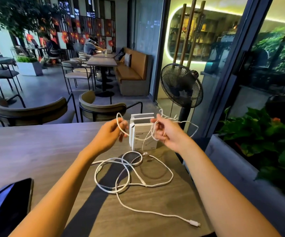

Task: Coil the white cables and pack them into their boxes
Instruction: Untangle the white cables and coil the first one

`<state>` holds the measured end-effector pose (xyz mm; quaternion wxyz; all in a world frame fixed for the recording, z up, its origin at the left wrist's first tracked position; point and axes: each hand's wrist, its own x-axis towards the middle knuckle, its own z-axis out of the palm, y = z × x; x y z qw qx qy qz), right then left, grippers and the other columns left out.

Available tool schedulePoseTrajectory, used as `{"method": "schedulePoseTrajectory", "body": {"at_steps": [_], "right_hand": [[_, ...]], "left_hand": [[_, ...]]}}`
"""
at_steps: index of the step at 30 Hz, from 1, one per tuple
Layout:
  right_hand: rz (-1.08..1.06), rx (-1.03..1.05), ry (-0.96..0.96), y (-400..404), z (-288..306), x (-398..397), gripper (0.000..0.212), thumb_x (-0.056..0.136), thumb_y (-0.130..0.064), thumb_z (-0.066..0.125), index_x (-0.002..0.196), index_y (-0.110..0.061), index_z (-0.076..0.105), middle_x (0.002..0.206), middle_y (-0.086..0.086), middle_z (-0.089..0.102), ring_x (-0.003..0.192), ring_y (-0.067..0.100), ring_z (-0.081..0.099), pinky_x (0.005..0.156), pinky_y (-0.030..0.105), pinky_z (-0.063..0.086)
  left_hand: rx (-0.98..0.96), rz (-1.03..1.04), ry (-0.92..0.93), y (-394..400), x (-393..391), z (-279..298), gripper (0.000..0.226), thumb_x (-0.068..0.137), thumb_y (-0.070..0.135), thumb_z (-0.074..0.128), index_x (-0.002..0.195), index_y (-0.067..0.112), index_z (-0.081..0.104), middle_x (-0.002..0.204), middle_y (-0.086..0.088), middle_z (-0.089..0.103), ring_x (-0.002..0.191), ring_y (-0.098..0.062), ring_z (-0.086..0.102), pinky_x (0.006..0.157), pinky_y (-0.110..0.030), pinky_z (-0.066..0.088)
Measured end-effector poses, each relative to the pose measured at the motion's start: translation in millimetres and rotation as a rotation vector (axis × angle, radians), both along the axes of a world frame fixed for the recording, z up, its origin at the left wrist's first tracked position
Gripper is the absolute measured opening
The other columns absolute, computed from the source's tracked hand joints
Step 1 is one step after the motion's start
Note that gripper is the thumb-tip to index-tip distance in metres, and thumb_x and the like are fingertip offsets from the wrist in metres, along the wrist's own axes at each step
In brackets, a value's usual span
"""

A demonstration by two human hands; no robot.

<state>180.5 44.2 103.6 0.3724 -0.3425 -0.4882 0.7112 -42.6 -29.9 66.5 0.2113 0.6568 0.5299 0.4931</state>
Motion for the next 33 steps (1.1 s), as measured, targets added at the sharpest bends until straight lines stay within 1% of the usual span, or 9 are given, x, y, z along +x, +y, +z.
{"method": "schedulePoseTrajectory", "body": {"at_steps": [6,10,13,17,21,24,27,30,33], "right_hand": [[0.175,0.062,-0.429,-16,-15,-17,0.037,0.107,-0.039,0.050,0.093,-0.009,0.064,0.068,0.001,0.049,0.046,0.006,0.035,0.038,0.014,0.028],[0.510,0.157,-0.825,-25,-18,-7,0.058,0.103,-0.051,0.051,0.124,0.001,0.064,0.077,0.004,0.060,0.058,0.010,0.053,0.053,0.020,0.049],[0.668,0.224,-0.957,-30,-16,-3,0.053,0.104,-0.046,0.052,0.129,0.000,0.063,0.078,0.006,0.058,0.066,0.015,0.057,0.061,0.025,0.055],[0.505,0.518,-1.016,-27,-19,3,0.030,0.101,-0.047,0.060,0.110,-0.021,0.071,0.084,-0.002,0.064,0.074,0.012,0.059,0.066,0.020,0.047],[0.393,0.594,-0.813,-18,-22,9,0.019,0.099,-0.042,0.064,0.101,-0.025,0.074,0.099,-0.001,0.071,0.089,0.012,0.064,0.075,0.022,0.047],[0.442,0.440,-0.513,-15,-21,11,0.021,0.098,-0.032,0.067,0.094,-0.013,0.074,0.096,0.008,0.072,0.094,0.021,0.066,0.087,0.031,0.053],[0.517,0.177,-0.303,-16,-10,18,0.042,0.094,-0.047,0.065,0.076,-0.010,0.073,0.085,0.012,0.070,0.082,0.025,0.066,0.082,0.033,0.055],[0.564,0.031,-0.515,-19,-4,18,0.075,0.093,-0.073,0.043,0.072,-0.008,0.074,0.078,0.013,0.072,0.068,0.022,0.061,0.065,0.027,0.054],[0.595,0.026,-0.871,-18,-9,14,0.092,0.092,-0.081,0.028,0.096,0.001,0.070,0.077,0.014,0.071,0.059,0.022,0.062,0.058,0.027,0.054]], "left_hand": [[-0.002,-0.089,-0.398,-8,23,42,0.038,0.110,0.031,0.038,0.078,0.016,0.052,0.064,0.001,0.048,0.061,-0.014,0.045,0.060,-0.027,0.040],[-0.034,-0.092,-0.522,-8,21,47,0.043,0.110,0.035,0.039,0.072,0.020,0.050,0.060,0.003,0.043,0.057,-0.013,0.039,0.060,-0.029,0.035],[-0.098,-0.197,-0.684,-4,22,44,0.041,0.110,0.030,0.037,0.076,0.020,0.058,0.058,0.003,0.039,0.053,-0.013,0.038,0.056,-0.025,0.035],[-0.103,-0.262,-0.724,-4,30,40,0.030,0.109,0.020,0.034,0.094,0.013,0.058,0.055,0.004,0.042,0.051,-0.014,0.044,0.053,-0.022,0.041],[-0.133,-0.227,-0.633,-11,32,42,0.027,0.109,0.019,0.036,0.090,0.013,0.054,0.063,0.002,0.044,0.059,-0.014,0.046,0.063,-0.026,0.042],[-0.186,-0.270,-0.603,-16,33,47,0.024,0.108,0.022,0.040,0.090,0.014,0.052,0.060,0.003,0.034,0.055,-0.012,0.036,0.060,-0.027,0.036],[-0.249,-0.289,-0.572,-18,35,51,0.021,0.106,0.024,0.044,0.087,0.016,0.051,0.061,0.002,0.028,0.054,-0.012,0.029,0.057,-0.028,0.028],[-0.294,-0.276,-0.567,-16,36,51,0.029,0.108,0.023,0.039,0.084,0.019,0.055,0.062,0.004,0.030,0.055,-0.011,0.027,0.058,-0.028,0.025],[-0.309,-0.209,-0.498,-14,37,50,0.044,0.108,0.027,0.042,0.069,0.024,0.061,0.061,0.002,0.032,0.054,-0.011,0.029,0.059,-0.028,0.027]]}}
